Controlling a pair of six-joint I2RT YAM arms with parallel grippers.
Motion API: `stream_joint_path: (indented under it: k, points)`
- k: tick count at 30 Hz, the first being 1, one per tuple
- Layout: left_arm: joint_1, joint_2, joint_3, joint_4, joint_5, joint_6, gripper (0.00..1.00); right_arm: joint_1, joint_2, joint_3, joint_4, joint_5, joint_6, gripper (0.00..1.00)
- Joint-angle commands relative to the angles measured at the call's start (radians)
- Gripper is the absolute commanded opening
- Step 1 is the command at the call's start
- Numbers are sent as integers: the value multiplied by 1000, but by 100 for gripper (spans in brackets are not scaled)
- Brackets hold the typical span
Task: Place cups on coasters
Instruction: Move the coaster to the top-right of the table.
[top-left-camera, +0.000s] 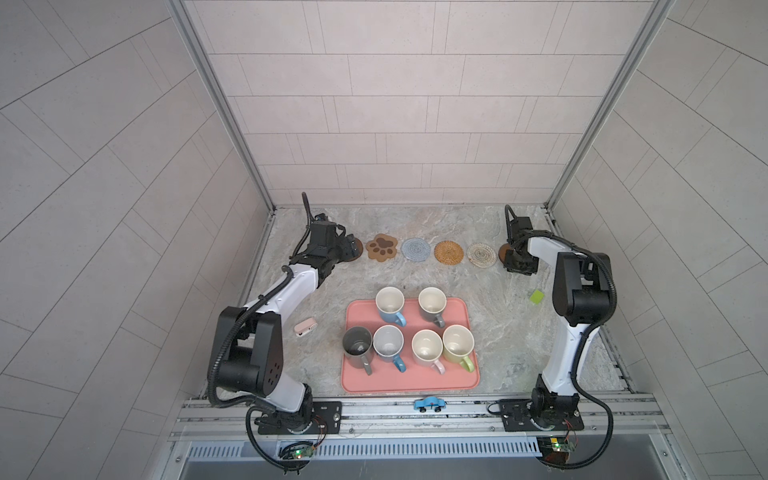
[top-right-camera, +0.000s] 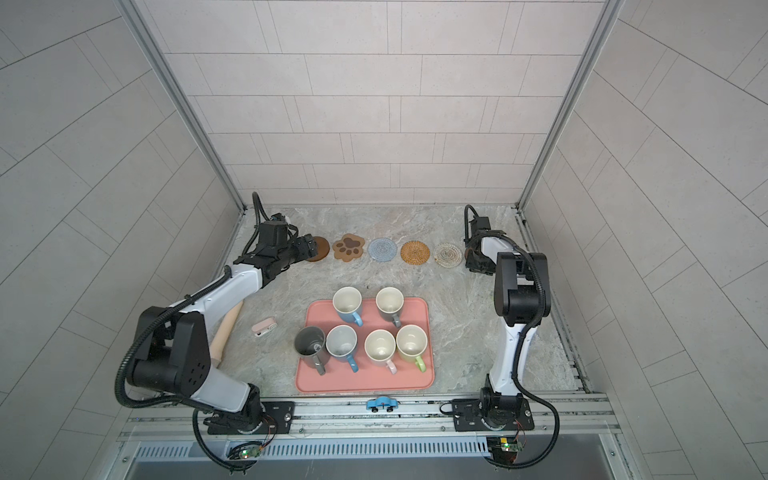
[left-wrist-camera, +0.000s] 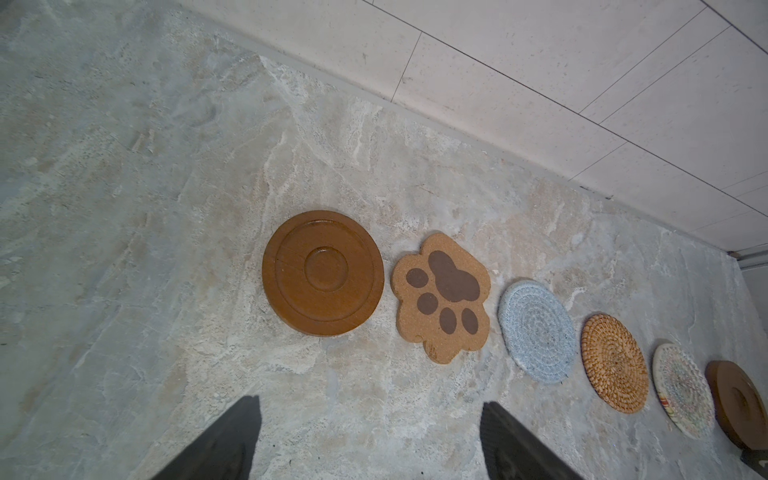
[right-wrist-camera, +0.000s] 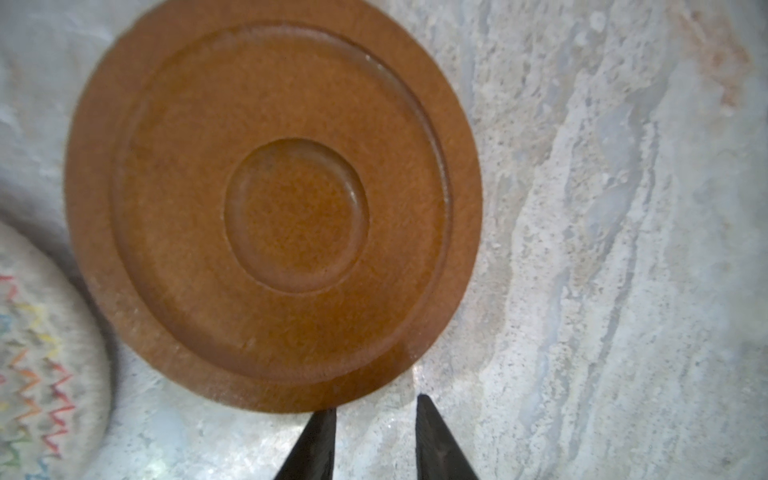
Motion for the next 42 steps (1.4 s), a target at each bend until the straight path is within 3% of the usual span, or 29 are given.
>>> stream_joint_path:
  k: [1,20,42]
  points:
    - [3,-38,-16,20,-5,12,90,-4,24,17,-3,1,-3,35]
    - [2,-66,-36,30,-13,30,90,35,-102,-71,-5,-85,-1,35]
    - [3,-81,-63,40,-13,35,90,126,7,4,20,-109,41,35]
